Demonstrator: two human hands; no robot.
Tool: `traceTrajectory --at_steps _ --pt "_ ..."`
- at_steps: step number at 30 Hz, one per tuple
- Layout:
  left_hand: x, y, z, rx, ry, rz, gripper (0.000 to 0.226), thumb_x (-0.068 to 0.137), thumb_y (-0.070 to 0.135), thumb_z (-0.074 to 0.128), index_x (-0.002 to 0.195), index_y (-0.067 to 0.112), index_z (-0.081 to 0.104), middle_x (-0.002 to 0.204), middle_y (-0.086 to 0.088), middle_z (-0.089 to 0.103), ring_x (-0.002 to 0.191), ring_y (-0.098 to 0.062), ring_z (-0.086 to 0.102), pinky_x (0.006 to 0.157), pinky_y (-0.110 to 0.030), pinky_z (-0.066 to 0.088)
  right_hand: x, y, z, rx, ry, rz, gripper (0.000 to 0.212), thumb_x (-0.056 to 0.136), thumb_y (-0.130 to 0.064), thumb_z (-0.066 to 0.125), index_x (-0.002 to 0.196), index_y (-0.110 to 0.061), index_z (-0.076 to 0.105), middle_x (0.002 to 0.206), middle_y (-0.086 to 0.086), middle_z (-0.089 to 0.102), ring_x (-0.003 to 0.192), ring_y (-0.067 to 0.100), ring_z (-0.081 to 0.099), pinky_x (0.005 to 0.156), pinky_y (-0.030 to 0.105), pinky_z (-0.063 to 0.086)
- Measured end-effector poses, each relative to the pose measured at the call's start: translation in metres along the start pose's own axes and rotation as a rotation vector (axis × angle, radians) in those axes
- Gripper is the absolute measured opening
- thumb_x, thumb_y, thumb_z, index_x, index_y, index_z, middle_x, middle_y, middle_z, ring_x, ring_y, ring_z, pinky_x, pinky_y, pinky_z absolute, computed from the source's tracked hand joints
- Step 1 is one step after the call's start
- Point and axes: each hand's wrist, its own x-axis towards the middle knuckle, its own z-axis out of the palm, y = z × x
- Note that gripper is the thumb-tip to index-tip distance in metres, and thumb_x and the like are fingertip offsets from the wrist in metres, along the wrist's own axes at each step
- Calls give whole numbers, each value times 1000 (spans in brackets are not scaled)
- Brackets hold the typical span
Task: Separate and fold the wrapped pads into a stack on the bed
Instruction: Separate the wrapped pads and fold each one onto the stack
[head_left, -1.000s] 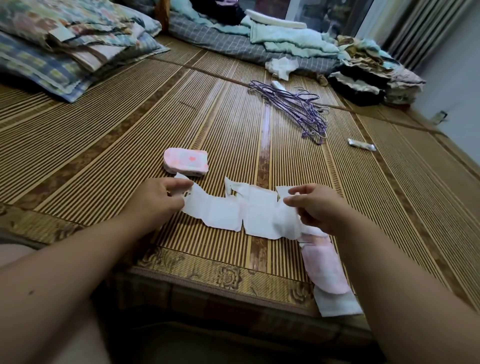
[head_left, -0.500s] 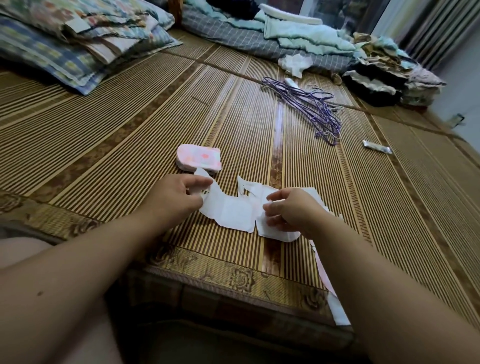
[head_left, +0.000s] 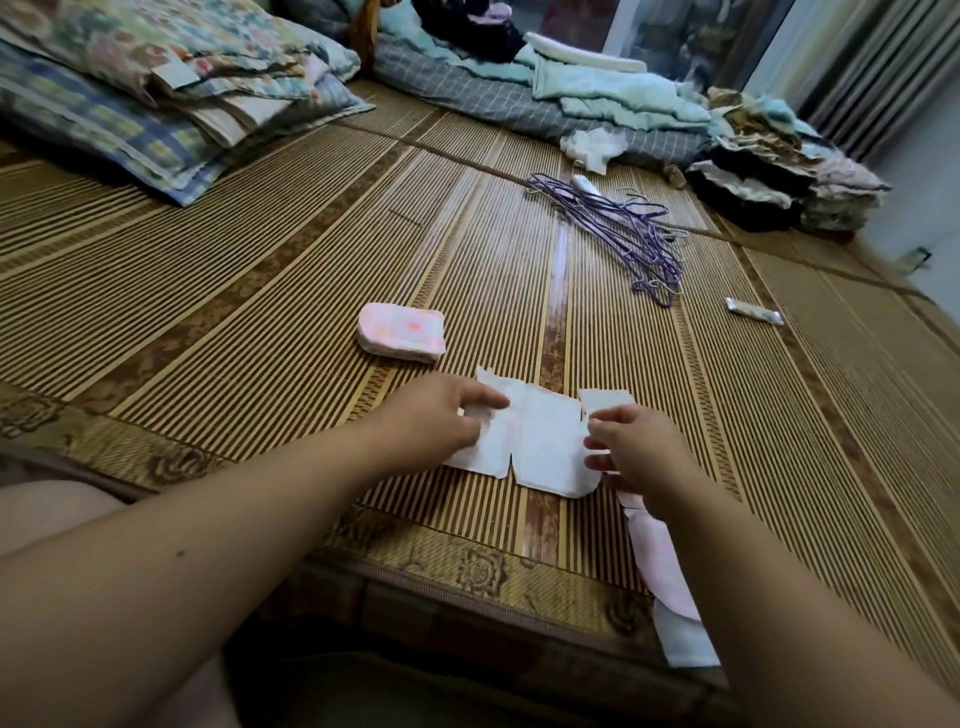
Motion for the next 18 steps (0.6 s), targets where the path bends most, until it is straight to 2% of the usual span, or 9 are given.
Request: traceTrajectory --at_steps 2,4,6,8,10,12,14,16,18 --pt "3 2 5 -50 -125 -50 42 88 8 49 117 36 62 110 6 64 75 -8 66 66 -22 52 -1 5 -5 -9 3 12 12 93 -14 55 103 -15 63 91 9 69 76 21 69 65 37 56" --pt "2 2 4 -160 -231 -100 43 89 6 46 115 36 62 108 2 63 81 -13 70 70 -26 55 -1 8 -9 -24 -2 23 17 90 -8 57 104 -16 63 92 10 69 74 19 69 60 33 55" --pt "1 0 -2 -344 -258 -134 39 93 7 45 107 38 65 112 4 58 74 -16 72 63 -26 57 -1 10 -12 -43 -2 24 22 89 -3 57 104 -17 64 93 10 69 74 17 68 60 32 57" --pt "3 -4 -10 -397 -140 -146 28 92 14 51 99 37 67 110 4 62 65 -13 70 52 -24 53 0 11 -14 -77 12 9 21 90 -2 56 102 -17 64 92 8 69 76 18 68 69 38 60" --pt "7 -10 -17 -229 92 -148 15 88 22 60 94 33 68 99 5 68 61 -8 67 51 -23 49 1 12 -15 -127 27 -12 21 89 -2 56 101 -17 64 92 7 68 77 19 67 71 39 60" --pt "11 -17 -22 36 237 -152 12 84 30 64 94 27 69 92 6 68 69 -6 62 56 -24 48 4 12 -15 -194 43 -22 20 87 -3 59 102 -14 66 89 8 68 77 21 67 71 41 60" --pt "12 -19 -21 254 189 -216 19 80 40 66 90 25 70 87 6 67 75 -7 60 64 -27 49 6 12 -13 -264 46 -11 19 84 -7 64 102 -13 67 89 10 69 78 25 68 76 47 59" --pt "12 -16 -16 398 106 -296 31 75 50 66 83 20 65 86 2 68 77 -17 63 71 -35 51 6 10 -11 -314 18 8 26 81 -16 70 105 -9 67 89 10 69 80 27 68 79 46 58" --pt "15 -16 -9 463 88 -341 50 70 54 67 100 14 60 98 -2 65 86 -21 61 76 -39 53 4 7 -5 -346 -19 33 36 78 -24 74 107 -5 65 88 12 69 80 29 67 77 43 57"
